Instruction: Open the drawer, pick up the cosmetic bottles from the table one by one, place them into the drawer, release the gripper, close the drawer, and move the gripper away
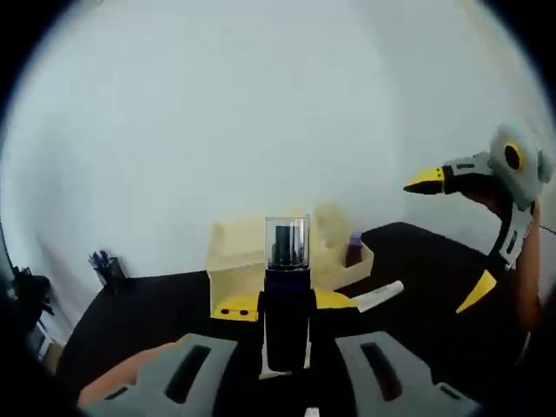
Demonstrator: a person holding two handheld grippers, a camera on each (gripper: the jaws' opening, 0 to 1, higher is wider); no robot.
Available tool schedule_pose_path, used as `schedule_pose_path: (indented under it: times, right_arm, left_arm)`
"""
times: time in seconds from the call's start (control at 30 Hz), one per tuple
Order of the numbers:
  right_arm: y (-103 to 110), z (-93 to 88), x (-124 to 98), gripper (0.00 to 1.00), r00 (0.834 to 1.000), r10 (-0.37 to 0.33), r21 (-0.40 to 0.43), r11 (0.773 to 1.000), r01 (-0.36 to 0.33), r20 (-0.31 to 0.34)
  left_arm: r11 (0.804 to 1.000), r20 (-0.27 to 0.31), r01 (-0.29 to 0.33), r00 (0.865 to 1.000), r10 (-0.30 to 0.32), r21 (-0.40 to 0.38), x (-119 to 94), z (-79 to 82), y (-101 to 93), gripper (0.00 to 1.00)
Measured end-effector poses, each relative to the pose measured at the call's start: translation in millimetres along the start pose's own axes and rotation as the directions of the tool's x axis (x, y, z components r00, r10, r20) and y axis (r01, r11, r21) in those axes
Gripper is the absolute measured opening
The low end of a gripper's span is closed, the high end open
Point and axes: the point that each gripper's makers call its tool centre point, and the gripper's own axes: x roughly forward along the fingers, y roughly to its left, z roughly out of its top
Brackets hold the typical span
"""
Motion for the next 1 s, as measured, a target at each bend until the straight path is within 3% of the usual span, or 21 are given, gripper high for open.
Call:
schedule_pose_path:
  times: [0.17, 0.43, 0.53, 0.8, 0.9, 1.0]
  right_arm:
    - [-1, -4.8, 0, 0.88, 1.0, -0.001, -0.001, 1.0, 0.001, -0.011]
    - [-4, -9.8, -3, 0.88, 1.0, -0.007, -0.001, 1.0, 0.007, -0.021]
    - [-5, -10.9, -3, 0.88, 1.0, -0.009, -0.004, 1.0, 0.009, -0.024]
    - [-5, -10.9, 0, 0.87, 0.999, -0.007, -0.019, 1.0, 0.006, -0.033]
    - [-6, -12.6, 0, 0.87, 0.999, -0.01, -0.017, 1.0, 0.009, -0.036]
    - [-7, -15.1, 0, 0.87, 0.999, -0.013, -0.019, 1.0, 0.013, -0.042]
  left_arm:
    - [1.0, -0.062, -0.015, 0.998, 0.015, -0.011, 16, 3.1, 19.5, 0.15]
    - [0.992, -0.167, 0.0, 0.986, -0.021, -0.124, 37, 2.3, 30.9, 0.15]
    - [0.989, -0.237, 0.009, 0.97, -0.044, -0.146, 46, -7.2, 32.9, 0.15]
    - [0.981, -0.352, -0.042, 0.936, -0.028, -0.191, 70, -21.5, 44.7, 0.15]
    - [0.978, -0.382, -0.049, 0.924, -0.033, -0.202, 77, -28.9, 38.8, 0.15]
    - [0.982, -0.43, -0.068, 0.903, -0.015, -0.177, 81, -45.5, 29.6, 0.15]
